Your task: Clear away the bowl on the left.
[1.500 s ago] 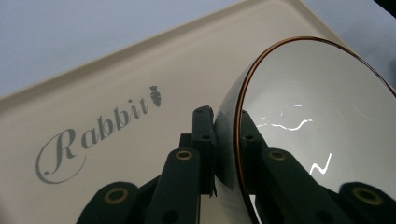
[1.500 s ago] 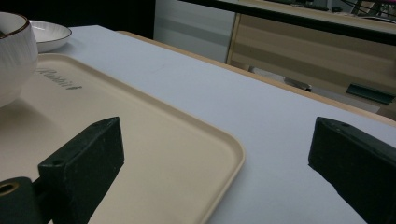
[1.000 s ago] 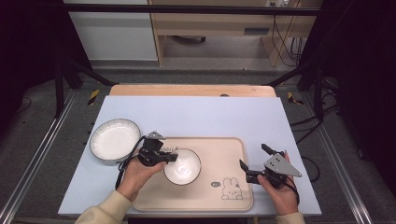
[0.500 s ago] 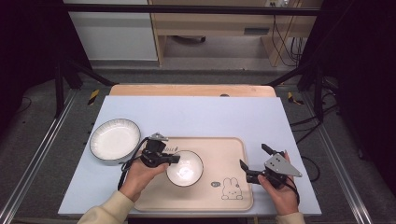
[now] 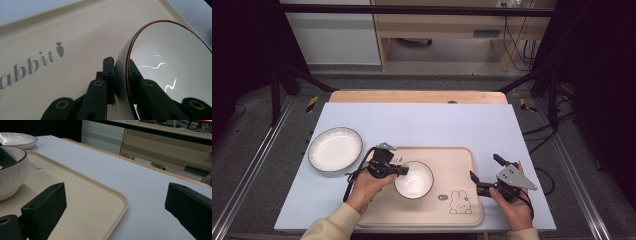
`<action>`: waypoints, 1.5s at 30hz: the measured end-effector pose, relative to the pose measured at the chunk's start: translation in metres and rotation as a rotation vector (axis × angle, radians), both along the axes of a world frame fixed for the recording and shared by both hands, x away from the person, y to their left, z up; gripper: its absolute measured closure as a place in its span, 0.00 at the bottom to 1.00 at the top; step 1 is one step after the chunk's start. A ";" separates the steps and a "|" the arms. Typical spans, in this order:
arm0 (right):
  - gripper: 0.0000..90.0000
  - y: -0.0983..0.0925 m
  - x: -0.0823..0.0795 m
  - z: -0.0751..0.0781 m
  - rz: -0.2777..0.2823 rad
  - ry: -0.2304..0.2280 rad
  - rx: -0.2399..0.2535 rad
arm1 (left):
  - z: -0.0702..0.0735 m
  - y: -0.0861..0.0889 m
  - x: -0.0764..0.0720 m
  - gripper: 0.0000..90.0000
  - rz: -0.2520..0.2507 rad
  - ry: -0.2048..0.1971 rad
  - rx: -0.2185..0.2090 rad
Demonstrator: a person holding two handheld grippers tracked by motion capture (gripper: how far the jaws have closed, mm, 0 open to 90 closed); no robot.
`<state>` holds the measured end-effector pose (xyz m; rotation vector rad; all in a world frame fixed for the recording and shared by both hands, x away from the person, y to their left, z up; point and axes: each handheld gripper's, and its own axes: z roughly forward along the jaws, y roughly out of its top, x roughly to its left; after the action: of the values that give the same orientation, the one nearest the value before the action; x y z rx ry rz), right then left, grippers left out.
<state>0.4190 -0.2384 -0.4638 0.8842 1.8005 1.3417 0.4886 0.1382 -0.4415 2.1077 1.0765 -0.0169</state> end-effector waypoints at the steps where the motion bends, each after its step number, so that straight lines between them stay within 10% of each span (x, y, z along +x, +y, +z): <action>1: 0.04 0.000 0.000 0.000 0.000 0.000 0.000 | 0.000 0.000 0.001 0.91 0.002 -0.001 0.002; 45: 0.04 0.002 0.001 -0.001 0.009 0.019 -0.001 | -0.006 0.001 0.004 0.90 0.028 0.009 0.010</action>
<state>0.4198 -0.2364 -0.4652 0.8923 1.8209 1.3421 0.4930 0.1395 -0.4476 2.1030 1.1131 -0.0074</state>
